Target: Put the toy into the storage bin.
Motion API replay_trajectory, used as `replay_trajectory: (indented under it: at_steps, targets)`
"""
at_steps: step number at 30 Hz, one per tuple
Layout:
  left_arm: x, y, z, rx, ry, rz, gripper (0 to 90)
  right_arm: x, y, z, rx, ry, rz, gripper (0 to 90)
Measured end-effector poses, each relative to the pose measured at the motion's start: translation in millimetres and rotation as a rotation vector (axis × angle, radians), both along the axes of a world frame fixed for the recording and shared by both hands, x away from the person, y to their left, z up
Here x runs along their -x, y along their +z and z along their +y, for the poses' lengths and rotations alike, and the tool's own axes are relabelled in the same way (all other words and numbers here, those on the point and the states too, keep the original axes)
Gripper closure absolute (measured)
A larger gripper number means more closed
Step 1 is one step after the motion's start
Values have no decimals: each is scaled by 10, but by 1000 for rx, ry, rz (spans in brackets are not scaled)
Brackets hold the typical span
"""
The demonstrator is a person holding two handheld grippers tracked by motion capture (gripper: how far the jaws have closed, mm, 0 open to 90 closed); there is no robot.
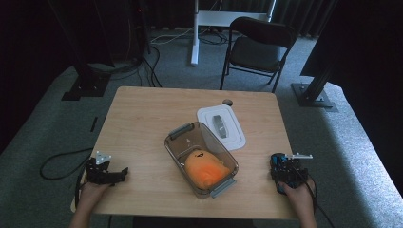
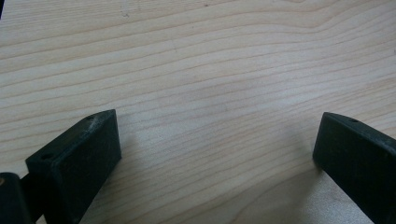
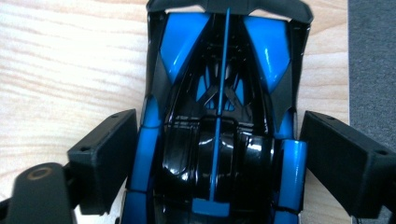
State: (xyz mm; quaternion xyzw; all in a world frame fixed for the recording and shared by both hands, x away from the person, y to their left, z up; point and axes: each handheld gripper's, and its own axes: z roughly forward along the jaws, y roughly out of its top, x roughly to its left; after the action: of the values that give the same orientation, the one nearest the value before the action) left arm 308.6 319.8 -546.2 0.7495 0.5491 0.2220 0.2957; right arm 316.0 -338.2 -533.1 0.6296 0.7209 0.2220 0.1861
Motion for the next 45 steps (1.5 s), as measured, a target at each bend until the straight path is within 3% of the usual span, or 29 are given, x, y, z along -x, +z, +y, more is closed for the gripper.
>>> replay_trajectory:
  at_steps: [11,13,25,45]
  targets:
    - [0,0,-1,0,0,0,13,8,1,12,-3,-11,-7,151]
    - [0,0,0,0,0,0,13,36,9,12,-7,-12,-25,241]
    - [1,0,-1,-2,-6,0,13,15,15,-24,-4,29,-21,246]
    - [1,1,-1,-2,-6,1,13,-1,18,-21,-14,19,-23,251]
